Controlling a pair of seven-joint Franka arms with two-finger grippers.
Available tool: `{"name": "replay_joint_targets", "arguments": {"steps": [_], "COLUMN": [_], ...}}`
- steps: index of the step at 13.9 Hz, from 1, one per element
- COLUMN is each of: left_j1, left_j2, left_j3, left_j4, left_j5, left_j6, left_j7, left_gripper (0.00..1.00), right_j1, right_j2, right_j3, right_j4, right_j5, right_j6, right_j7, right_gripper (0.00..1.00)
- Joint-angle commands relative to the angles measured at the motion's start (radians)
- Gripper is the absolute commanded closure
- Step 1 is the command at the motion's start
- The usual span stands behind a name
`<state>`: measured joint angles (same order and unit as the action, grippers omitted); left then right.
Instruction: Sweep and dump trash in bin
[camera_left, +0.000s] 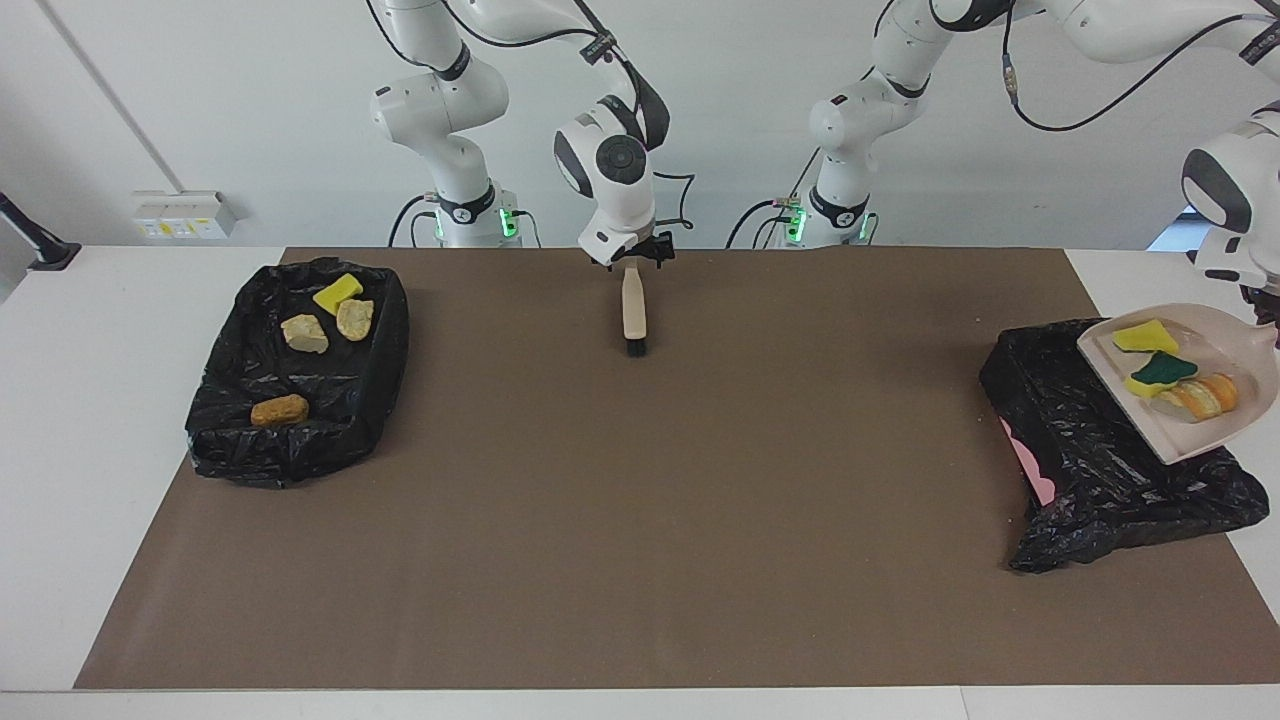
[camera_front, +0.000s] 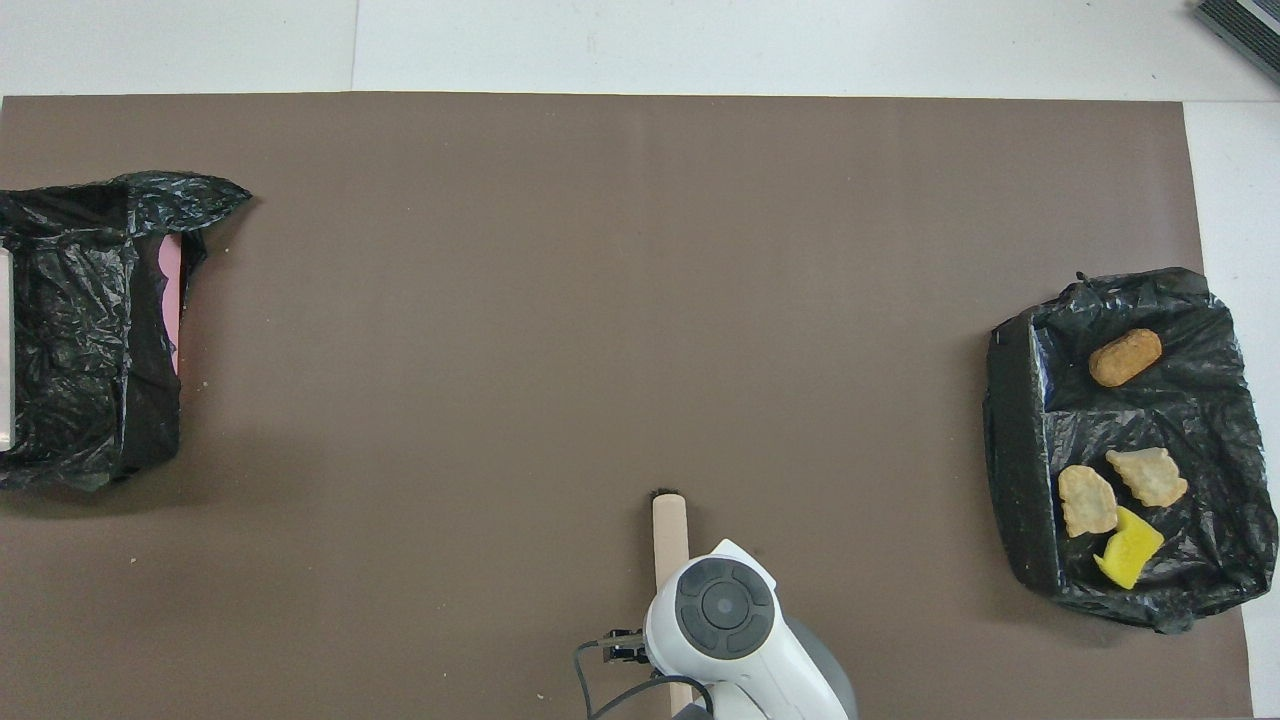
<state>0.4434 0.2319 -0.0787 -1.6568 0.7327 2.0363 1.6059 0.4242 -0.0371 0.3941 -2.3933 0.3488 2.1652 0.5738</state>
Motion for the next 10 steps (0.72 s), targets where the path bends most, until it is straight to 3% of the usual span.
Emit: {"name": "replay_joint_targets", "arguments": {"steps": [1,5,10], "left_j1": [-0.055,-0.071,-0.072], "left_j2": [0.014,0.024,0.055], "left_j3": [0.01,0.01,0.01], "left_j4": [0.051,0.083,0.135], "left_j5": [0.08,0.174,0.203], "left_j6": [-0.065,-0.096,-0.093], "left_j7": [-0.024,-0.067,-0.08], "left_gripper": [1.0,1.0,1.0], "right_j1": [-0.025,-0.166,-0.346], "right_j2": [0.006,-0.004,0.017], "right_j3": [-0.004,-0.006,-0.004], "right_j4": [0.077,0.225,0.339], "right_j5": [0.01,-0.052,-0.344], "right_j6": [-0.036,-0.07,-0.067], "right_j7": [-0.019,-0.017,-0.031], "right_gripper": [0.0,0.0,0.0]}}
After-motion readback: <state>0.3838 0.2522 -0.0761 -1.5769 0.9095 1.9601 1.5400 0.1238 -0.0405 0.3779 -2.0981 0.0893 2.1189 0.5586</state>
